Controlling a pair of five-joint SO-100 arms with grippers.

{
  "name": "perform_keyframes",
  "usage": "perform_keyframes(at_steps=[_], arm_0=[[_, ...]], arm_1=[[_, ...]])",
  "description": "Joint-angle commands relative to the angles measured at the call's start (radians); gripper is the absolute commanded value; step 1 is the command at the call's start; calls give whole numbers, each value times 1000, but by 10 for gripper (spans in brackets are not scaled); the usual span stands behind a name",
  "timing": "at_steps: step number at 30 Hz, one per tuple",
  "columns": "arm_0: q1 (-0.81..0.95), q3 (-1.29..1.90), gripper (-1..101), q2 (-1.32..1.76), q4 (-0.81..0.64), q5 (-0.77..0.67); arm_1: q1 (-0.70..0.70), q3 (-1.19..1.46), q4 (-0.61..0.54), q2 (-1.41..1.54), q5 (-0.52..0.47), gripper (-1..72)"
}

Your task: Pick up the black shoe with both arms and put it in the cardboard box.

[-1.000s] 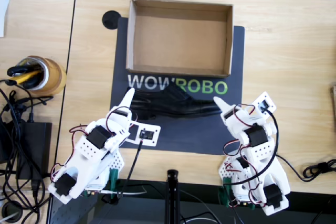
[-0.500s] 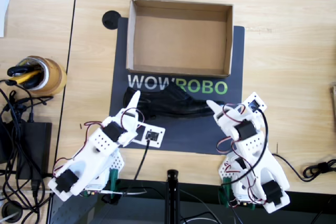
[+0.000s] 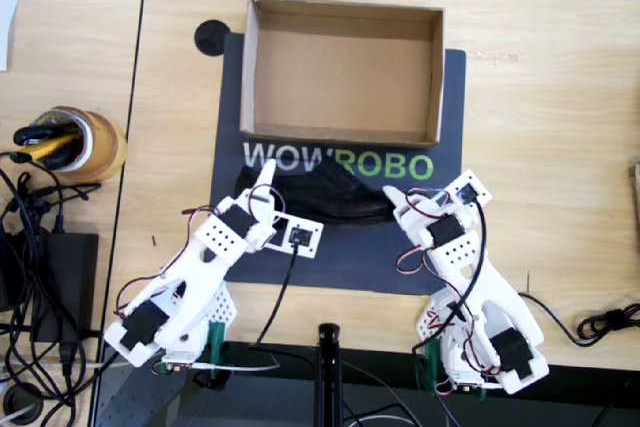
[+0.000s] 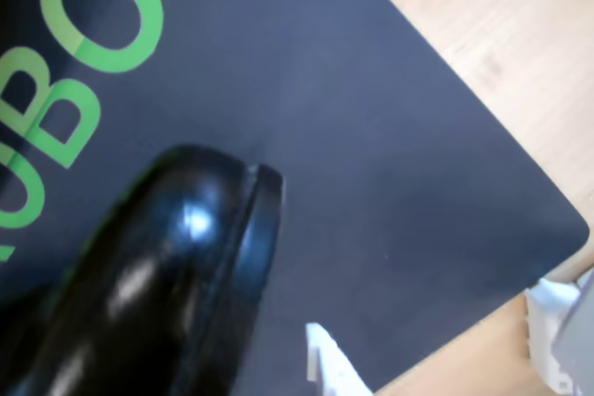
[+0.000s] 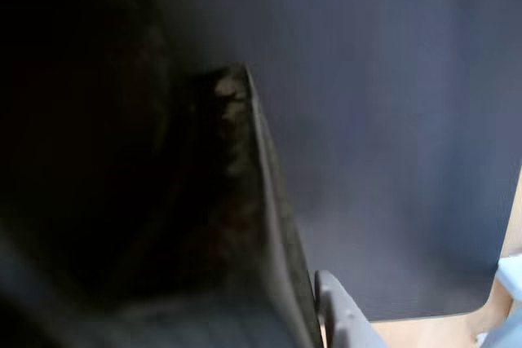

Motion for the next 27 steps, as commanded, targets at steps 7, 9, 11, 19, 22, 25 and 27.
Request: perform_keyframes(at_steps=[7,9,11,19,22,25,27], arm_0=[[-46,9,829,-72,-103,35],[-51,9,828,-86,-104,37],[-61,9,780,-92,-112,44],[-66,9,145,-57,-137,143],[-61,9,110,-40,-127,147],[-63,9,69,8,-115,161],[-69,9,57,58,-106,175]], arm_1=[[14,12,-69,-63,-11,431],[23,9,-75,-63,-11,372],[31,9,-81,-63,-9,294],[46,9,-83,-55,-5,52],[46,2,-77,-44,0,20],[52,-12,-61,-8,-3,11],[63,-37,-37,12,-6,9]])
